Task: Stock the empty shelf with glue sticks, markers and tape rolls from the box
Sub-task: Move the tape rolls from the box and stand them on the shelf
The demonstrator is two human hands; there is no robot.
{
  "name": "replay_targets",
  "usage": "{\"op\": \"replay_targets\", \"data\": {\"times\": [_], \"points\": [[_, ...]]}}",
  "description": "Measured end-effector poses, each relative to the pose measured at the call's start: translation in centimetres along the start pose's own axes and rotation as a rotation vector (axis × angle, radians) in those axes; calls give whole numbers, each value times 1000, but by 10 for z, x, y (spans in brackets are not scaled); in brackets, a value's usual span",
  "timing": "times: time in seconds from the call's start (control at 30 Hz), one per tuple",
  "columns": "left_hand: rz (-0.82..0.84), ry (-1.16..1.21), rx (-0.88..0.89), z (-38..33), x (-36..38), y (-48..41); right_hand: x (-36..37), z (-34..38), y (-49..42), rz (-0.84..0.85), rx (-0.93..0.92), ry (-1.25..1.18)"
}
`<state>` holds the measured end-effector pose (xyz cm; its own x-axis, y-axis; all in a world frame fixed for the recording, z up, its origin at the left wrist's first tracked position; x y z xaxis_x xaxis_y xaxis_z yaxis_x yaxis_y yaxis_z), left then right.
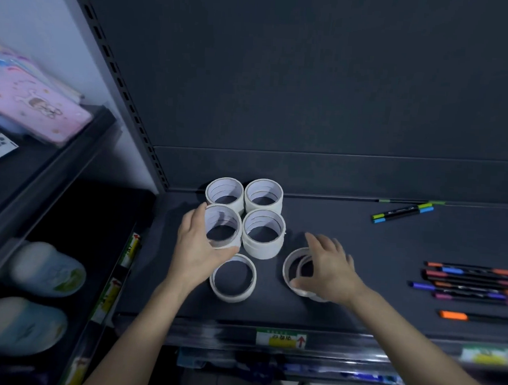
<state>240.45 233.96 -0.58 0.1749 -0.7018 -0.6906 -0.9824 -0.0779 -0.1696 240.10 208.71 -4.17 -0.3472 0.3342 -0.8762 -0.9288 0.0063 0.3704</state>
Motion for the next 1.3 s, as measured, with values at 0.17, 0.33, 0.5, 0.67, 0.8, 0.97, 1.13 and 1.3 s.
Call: {"op": "replay_targets", "data": {"times": [0.17,0.33,0.5,0.67,0.8,0.97,1.13,1.3], "points": [[-17,-83,60,-6,0,24,14,-27,13,156,78,-121],[1,-71,40,1,3,44,22,-12,21,187,24,-83],[85,-49,10,8,15,58,22,9,28,87,-63,-49],[122,-49,-30,8,30,63,10,12,26,-17,-93,-242],[109,-93,-69,10,39,63,4,2,25,-51,-82,-349],[131,-57,-110,14,45,64,15,4,31,-22,-83,-224],[154,-84,-86,16,43,63,19,20,34,-29,-123,-179],[166,-80,-99,23,38,64,31,28,31,71,-130,-81]]}}
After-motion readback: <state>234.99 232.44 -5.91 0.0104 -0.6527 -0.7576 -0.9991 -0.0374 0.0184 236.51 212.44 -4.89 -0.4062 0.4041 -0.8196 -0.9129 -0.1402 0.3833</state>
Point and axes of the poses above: each hand's wrist, its own y-axis away from the middle knuckle, its own x-axis out of the palm, z = x × y, the point moved 9 cm from there along -y, towards the middle knuckle, and after that the axes turned 8 degrees about x, right-handed, at the moved point
